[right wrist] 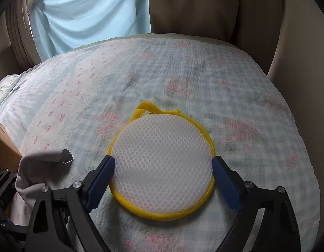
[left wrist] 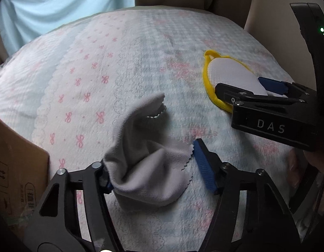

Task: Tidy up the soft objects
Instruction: 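Grasp the grey cloth with the left tool while the right tool grasps the yellow-rimmed pad, then carry the grey cloth and yellow pad over the box and open both tools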

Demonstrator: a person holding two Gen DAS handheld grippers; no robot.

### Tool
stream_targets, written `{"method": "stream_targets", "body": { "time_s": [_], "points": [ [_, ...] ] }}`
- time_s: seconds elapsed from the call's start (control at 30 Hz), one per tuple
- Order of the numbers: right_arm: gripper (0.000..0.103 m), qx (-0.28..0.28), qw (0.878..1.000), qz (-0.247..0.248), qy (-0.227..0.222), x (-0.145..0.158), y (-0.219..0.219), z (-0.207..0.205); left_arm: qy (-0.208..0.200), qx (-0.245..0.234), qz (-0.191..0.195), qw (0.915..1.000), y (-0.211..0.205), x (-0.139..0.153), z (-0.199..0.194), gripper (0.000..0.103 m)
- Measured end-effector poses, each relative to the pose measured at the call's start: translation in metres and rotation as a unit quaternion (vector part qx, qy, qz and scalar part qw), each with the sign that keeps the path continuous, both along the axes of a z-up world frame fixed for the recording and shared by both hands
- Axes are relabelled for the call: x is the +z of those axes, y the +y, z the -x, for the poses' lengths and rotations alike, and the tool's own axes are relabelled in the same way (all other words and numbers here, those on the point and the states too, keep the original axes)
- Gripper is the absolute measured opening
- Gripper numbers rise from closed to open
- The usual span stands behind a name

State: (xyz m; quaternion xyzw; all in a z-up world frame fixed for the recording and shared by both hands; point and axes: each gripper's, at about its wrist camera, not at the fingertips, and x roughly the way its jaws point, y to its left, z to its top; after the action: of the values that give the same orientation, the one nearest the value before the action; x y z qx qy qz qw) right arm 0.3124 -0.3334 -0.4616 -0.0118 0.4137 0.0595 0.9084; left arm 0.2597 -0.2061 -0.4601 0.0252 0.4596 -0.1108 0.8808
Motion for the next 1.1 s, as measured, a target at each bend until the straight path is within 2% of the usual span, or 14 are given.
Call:
{"method": "stream_targets", "body": {
  "time_s": [0.1,0.17,0.33,0.43,0.6,0.77,0.93,1.1],
  "points": [
    [0.08,-0.001,1.0,0.001,-0.003,0.0,0.001,0.001,0.0,-0.008,0.002,1.0,-0.003,0.003,-0.003,0.027],
    [0.075,-0.002,1.0,0.002,-0.004,0.0,0.002,0.004,0.002,-0.009,0.006,0.9999,-0.004,0.005,-0.005,0.021],
    [0.048,0.01,1.0,-0.002,-0.004,0.0,0.01,0.008,0.004,-0.007,0.012,0.9999,-0.003,0.007,-0.004,0.019],
    [0.037,0.016,1.0,-0.005,-0.007,0.002,0.015,0.01,0.007,-0.004,0.015,0.9999,-0.001,0.009,-0.004,0.017],
    [0.033,0.011,1.0,-0.014,-0.014,0.012,0.016,0.015,0.008,0.002,0.019,0.9998,0.002,0.017,-0.002,0.014],
    [0.033,0.007,1.0,-0.017,-0.023,0.034,0.016,0.024,0.001,0.004,0.026,0.9997,0.004,0.041,0.003,0.014],
    [0.033,-0.003,0.999,-0.021,-0.034,0.074,0.016,0.038,-0.019,0.005,0.036,0.9991,0.009,0.085,0.012,0.013],
    [0.033,-0.021,0.999,-0.02,-0.045,0.134,0.02,0.061,-0.041,0.007,0.051,0.9979,0.021,0.148,0.024,0.013]
  ]
}}
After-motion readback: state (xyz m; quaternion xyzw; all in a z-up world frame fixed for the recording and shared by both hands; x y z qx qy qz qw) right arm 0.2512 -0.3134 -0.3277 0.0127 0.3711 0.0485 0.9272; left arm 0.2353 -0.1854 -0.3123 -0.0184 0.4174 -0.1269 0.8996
